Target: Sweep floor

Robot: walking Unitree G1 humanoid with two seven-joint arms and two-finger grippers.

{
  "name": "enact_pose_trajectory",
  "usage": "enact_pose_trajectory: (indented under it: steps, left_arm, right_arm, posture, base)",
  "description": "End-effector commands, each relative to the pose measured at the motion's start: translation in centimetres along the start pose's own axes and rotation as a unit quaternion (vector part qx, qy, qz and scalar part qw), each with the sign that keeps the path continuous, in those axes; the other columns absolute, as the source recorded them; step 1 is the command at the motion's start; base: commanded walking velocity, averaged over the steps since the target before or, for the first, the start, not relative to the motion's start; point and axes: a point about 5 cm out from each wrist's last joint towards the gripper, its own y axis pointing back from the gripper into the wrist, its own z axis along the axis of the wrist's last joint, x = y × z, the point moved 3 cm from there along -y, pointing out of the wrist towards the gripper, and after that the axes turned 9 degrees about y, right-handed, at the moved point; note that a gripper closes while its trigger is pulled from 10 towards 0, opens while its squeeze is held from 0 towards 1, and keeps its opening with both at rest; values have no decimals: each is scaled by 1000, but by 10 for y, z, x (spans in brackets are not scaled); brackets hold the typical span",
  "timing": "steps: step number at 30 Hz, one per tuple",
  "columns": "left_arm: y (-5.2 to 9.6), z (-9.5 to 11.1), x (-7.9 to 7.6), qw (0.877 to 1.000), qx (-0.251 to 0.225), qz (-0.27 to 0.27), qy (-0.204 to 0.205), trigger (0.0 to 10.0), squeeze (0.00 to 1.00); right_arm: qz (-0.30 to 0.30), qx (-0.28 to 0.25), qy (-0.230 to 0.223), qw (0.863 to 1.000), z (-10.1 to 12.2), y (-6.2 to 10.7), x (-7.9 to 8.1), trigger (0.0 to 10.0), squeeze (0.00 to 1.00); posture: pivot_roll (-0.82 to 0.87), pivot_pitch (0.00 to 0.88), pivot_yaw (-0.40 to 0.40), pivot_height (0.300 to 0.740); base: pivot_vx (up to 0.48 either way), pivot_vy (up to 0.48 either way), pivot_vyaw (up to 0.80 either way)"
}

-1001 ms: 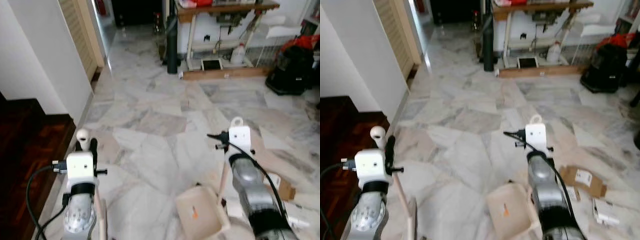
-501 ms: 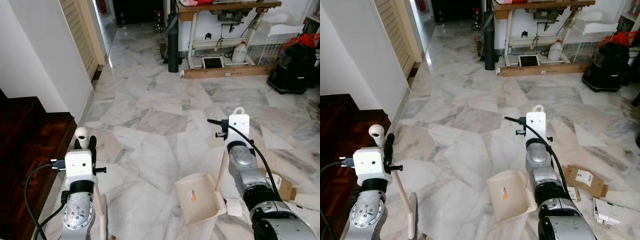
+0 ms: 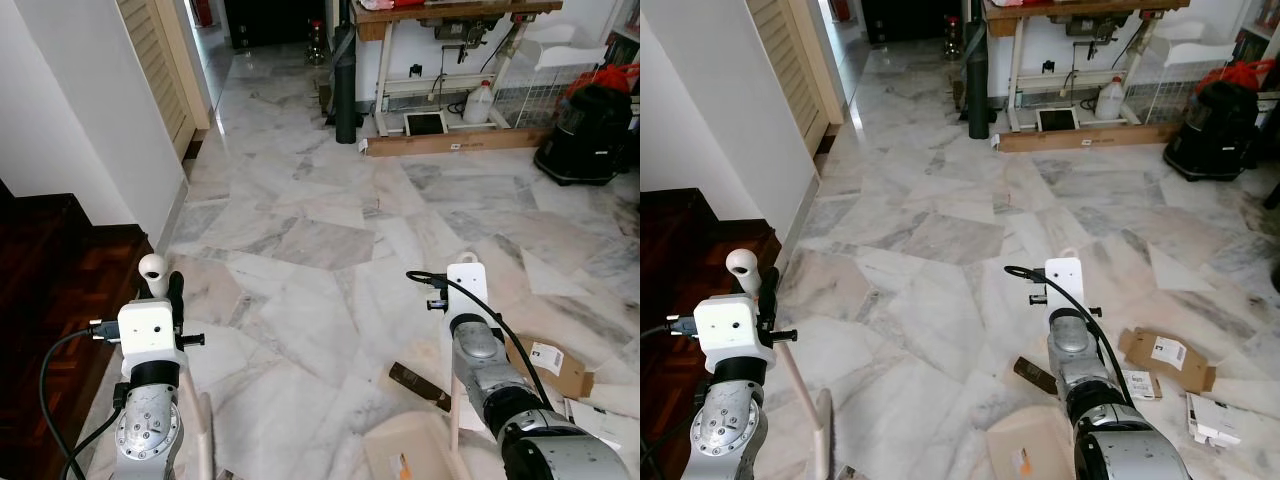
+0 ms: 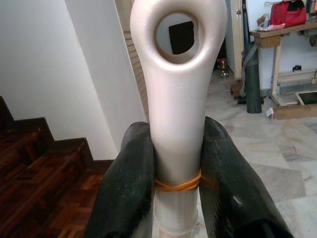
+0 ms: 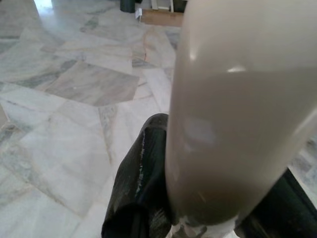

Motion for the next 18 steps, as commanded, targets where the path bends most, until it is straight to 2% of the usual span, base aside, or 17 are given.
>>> enact_pose_trajectory:
  steps: [1, 5, 11, 18]
  left_arm:
    - [-3, 1, 7, 1000, -4, 4, -10, 10000, 0]
    - [-4, 1, 10, 1000, -2, 7, -10, 10000, 0]
    - [-7, -2, 11, 1000, 6, 5, -5, 10000, 0]
    - [-8, -11, 13, 999, 33, 3, 21, 10000, 0]
  right_arm:
    - [-6, -29, 6, 1000, 16, -3, -1, 10000, 0]
    - [-10, -34, 0, 999, 17, -2, -1, 10000, 0]
    - [-13, -19, 20, 1000, 10, -1, 2, 10000, 0]
    - [-5, -13, 18, 1000, 6, 1, 9, 10000, 0]
  posture:
    - [-225, 52, 92, 740]
    - [-221, 55, 95, 740]
    - [-212, 60, 99, 740]
    - [-200, 65, 106, 740]
  base:
    - [0, 0, 0]
    - [0, 0, 0]
    - [0, 0, 0]
    - [0, 0, 0]
